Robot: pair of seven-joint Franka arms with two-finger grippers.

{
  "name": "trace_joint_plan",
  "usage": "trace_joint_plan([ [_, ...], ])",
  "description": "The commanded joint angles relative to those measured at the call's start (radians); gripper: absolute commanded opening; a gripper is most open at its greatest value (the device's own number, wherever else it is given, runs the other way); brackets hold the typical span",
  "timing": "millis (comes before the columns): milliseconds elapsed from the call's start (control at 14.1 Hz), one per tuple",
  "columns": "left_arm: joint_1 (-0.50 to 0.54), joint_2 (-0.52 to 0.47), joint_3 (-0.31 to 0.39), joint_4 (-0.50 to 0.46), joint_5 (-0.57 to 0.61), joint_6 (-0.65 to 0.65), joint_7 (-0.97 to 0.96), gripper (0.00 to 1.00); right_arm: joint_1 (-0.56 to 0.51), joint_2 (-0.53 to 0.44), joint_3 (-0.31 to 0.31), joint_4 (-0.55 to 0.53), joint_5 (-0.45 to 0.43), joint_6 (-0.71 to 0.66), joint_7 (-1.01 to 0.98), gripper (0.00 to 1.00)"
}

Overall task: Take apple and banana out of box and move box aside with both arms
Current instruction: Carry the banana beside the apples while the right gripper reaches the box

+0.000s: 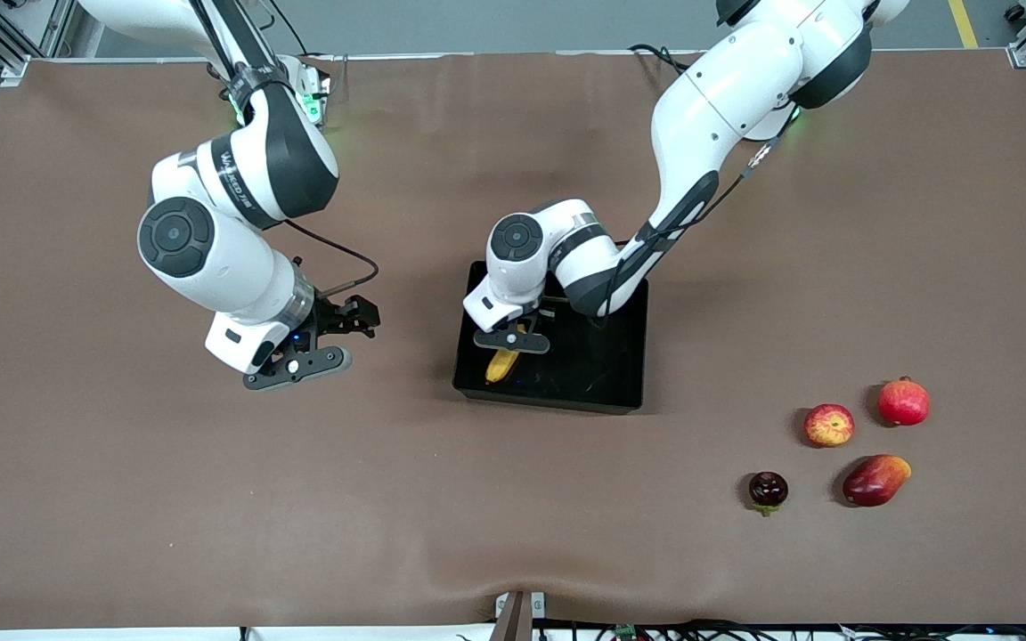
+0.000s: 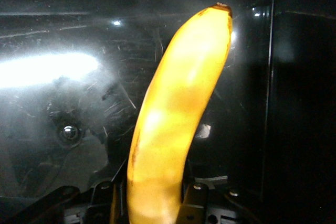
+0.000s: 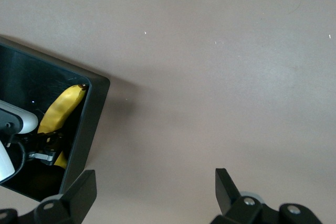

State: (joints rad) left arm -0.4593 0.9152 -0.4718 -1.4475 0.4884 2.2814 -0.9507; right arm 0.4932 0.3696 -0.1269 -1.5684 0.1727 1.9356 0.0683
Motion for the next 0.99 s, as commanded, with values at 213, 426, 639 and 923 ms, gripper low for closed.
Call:
trace_joint_plan([
  [213,0.007,-0.108,-0.002,0.016,0.003,-0.134,-0.016,0.0,0.005,0.0,0.0,0.004,0.014,0.013,0.011,1.0],
  [426,0.011,-0.188,-0.004,0.016,-0.01,-0.181,-0.011,0.0,0.007,0.002,0.0,0.005,0.034,0.013,0.01,1.0],
  [639,0.053,-0.265,-0.004,0.015,-0.045,-0.23,-0.002,0.0,0.008,0.009,0.0,0.004,0.05,0.037,0.011,1.0],
  [923,0.181,-0.378,-0.007,0.004,-0.19,-0.337,0.212,0.0,0.019,0.017,0.0,0.002,0.05,0.046,0.011,1.0],
])
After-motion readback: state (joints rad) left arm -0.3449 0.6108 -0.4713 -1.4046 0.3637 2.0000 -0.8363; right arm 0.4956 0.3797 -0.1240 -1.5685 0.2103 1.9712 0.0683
